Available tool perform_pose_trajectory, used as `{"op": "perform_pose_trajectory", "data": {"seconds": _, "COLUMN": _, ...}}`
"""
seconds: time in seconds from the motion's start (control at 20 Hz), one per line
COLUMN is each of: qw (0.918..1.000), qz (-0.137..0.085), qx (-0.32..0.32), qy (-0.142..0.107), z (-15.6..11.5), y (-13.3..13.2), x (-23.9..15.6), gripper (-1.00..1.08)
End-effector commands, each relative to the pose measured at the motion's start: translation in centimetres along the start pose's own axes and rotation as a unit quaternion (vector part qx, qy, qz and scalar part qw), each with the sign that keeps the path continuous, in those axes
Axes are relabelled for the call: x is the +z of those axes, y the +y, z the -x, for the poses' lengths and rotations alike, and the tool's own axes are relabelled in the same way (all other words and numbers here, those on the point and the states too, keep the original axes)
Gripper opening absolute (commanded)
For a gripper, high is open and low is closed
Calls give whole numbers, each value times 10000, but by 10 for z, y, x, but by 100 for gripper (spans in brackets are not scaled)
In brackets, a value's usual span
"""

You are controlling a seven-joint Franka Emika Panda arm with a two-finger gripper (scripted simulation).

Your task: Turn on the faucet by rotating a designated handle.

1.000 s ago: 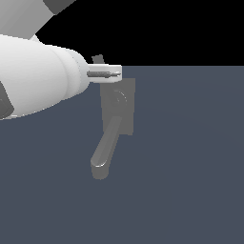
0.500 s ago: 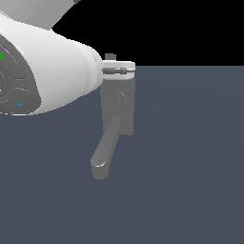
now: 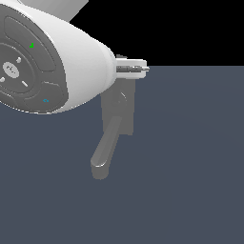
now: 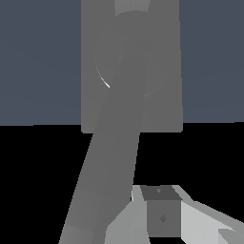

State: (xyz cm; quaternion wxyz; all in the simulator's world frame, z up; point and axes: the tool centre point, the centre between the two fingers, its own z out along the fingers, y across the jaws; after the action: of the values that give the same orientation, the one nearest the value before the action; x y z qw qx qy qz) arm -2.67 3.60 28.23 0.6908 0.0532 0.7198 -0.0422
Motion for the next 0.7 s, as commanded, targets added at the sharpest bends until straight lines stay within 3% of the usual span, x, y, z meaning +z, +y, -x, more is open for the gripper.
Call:
{"op": "perform_pose_trajectory", "data": {"seconds": 0.0, "qw": 10000, "qz": -31, "qx": 6, "qy": -17, "z": 0, "y": -9, "x": 2, "gripper": -100}}
{"op": "perform_pose_trajectory", "data": {"seconds": 0.65, "qw": 9998, "qz": -77, "qx": 30, "qy": -161, "z": 1, "y": -61, "x": 7, "gripper": -100}}
